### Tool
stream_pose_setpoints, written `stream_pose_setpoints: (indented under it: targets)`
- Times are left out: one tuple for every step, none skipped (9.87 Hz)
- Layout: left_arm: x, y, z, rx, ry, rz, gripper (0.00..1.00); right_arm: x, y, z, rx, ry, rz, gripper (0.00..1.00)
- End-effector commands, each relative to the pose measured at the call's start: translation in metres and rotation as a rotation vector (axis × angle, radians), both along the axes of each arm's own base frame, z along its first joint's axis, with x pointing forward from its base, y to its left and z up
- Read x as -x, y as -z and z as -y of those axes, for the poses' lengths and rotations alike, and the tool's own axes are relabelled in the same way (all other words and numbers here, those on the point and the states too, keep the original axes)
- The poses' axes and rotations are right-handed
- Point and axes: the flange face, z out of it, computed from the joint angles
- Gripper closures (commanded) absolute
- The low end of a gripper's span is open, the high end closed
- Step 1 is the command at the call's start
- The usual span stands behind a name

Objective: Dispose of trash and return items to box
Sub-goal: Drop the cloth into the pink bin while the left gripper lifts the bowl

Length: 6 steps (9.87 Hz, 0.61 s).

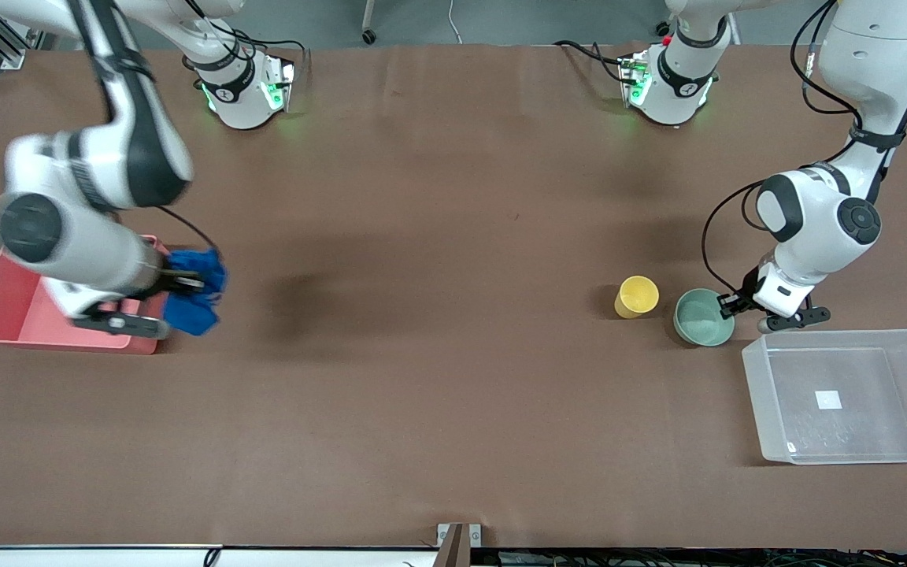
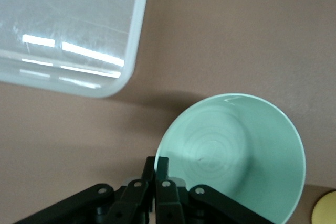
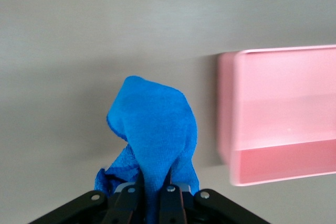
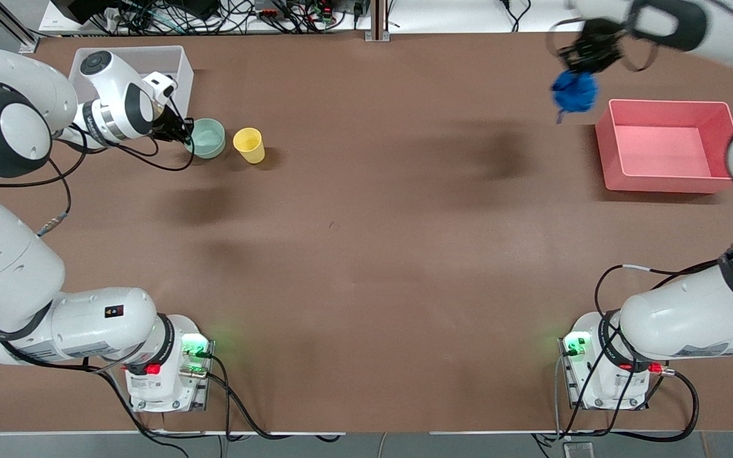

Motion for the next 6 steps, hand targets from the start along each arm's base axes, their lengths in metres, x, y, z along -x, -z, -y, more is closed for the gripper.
stream_pose_setpoints:
  targets:
    - [0.001,-0.014,0.002,0.009,0.016,0.000,1.00,0.014,-0.004,0.111,-0.023,-0.066,-0.024,0.99]
    - [-0.002,-0.038,0.003,0.018,0.025,-0.013,1.00,0.019,0.000,0.152,-0.012,-0.076,-0.023,0.99]
    - [-0.008,-0.067,0.009,0.028,0.043,-0.017,1.00,0.025,0.023,0.180,0.002,-0.088,-0.008,0.99]
    - [-0.019,-0.100,0.013,0.039,0.058,-0.019,1.00,0.031,0.054,0.203,0.007,-0.132,-0.005,0.99]
    - [-0.037,-0.131,0.012,0.050,0.068,-0.021,1.00,0.033,0.097,0.219,0.011,-0.142,-0.031,0.99]
    - [-0.057,-0.154,0.009,0.053,0.082,-0.023,1.00,0.036,0.134,0.228,0.018,-0.160,-0.025,0.98]
